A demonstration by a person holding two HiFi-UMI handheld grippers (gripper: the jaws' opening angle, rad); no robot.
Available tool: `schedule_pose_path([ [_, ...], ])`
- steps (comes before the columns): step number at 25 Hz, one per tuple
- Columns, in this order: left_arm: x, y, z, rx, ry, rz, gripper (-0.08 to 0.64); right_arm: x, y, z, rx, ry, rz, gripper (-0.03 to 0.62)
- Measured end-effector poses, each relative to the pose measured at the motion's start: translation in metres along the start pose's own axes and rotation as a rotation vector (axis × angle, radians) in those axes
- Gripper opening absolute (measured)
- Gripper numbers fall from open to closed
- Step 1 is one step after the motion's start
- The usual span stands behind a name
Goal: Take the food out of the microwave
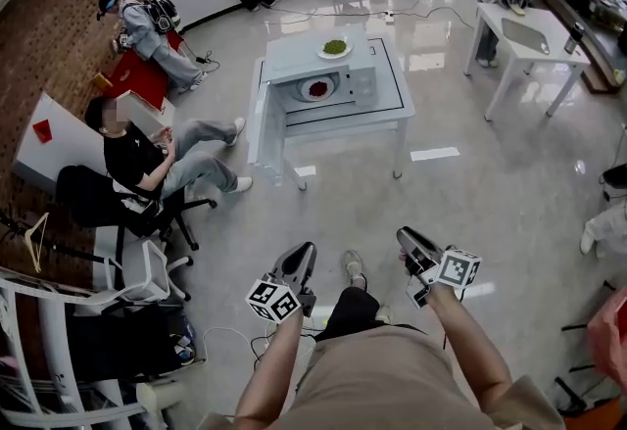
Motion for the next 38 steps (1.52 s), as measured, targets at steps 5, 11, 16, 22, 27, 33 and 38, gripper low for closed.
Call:
schedule_pose_path([
  [5,-0.020,-0.048,0.041,-0.019,-0.040,0.013,0.008,-0.039,-0.065,-0.006,-0.022,0.035,0.026,0.103],
  [11,-0.052,-0.120,0.096,-0.027,-0.033,0.022,0.008,-0.094,-0.134,-0.016,-0.016,0.030,0.042,0.103],
  [16,-0.077,-0.163,0.133,-0.022,-0.024,0.009,0.008,-0.132,-0.186,-0.032,0.000,0.012,0.047,0.103],
  [22,-0.096,-0.194,0.173,-0.031,-0.017,-0.004,0.008,-0.155,-0.243,-0.044,0.001,0.024,0.084,0.103],
  [27,-0.105,-0.214,0.188,-0.026,-0.030,-0.003,0.008,-0.171,-0.282,-0.048,-0.006,0.009,0.093,0.103],
  [33,-0.119,-0.220,0.200,-0.068,-0.029,-0.035,0.008,-0.189,-0.316,-0.046,-0.027,0.028,0.134,0.103],
  [38,-0.131,-0.234,0.206,-0.122,-0.034,-0.063,0.008,-0.209,-0.342,-0.055,-0.036,0.041,0.188,0.103],
])
Point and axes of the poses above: the fingertips, and each gripper's own axes: y backward along the fingers, z to its left, x out of its underside, the point moved 9 cm from there along y, backward along the fingers, and after that the axes turned 4 degrees about x, right-handed, at the moved point
